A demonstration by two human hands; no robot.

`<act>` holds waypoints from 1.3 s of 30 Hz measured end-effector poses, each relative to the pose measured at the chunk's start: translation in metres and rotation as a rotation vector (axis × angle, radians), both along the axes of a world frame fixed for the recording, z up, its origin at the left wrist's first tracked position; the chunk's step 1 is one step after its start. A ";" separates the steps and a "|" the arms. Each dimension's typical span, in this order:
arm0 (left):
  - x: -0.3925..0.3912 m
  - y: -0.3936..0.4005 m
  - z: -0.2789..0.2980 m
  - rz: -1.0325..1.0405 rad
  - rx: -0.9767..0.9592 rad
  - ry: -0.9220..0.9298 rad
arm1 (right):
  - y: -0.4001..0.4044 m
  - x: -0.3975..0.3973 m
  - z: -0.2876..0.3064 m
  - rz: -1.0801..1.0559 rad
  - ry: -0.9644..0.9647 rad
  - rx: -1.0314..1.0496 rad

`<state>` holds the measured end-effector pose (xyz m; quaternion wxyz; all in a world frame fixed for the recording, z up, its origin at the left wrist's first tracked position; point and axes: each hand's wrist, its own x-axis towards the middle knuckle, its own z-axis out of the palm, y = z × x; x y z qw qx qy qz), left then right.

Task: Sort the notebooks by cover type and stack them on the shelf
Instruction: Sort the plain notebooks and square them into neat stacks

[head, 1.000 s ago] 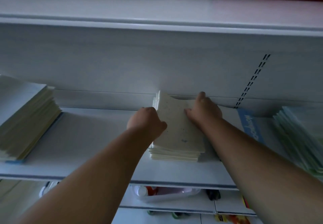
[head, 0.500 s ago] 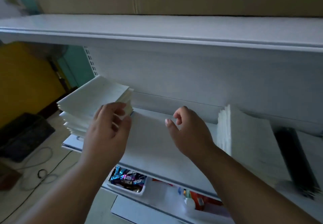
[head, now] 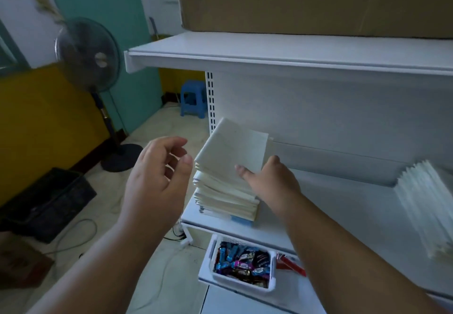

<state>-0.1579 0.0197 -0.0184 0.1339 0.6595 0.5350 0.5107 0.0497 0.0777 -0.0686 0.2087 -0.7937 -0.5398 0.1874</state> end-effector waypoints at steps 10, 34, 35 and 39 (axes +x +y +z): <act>-0.027 0.026 0.005 -0.110 -0.131 -0.041 | -0.003 0.009 0.008 -0.176 -0.284 -0.016; -0.013 0.034 -0.009 -0.178 -0.293 -0.093 | -0.010 0.023 0.023 -0.115 -0.199 -0.001; -0.013 0.033 -0.010 -0.176 -0.296 -0.104 | -0.010 0.026 0.022 -0.124 -0.202 -0.032; -0.010 0.029 -0.011 -0.178 -0.307 -0.101 | -0.018 0.035 0.011 -0.193 0.217 -0.119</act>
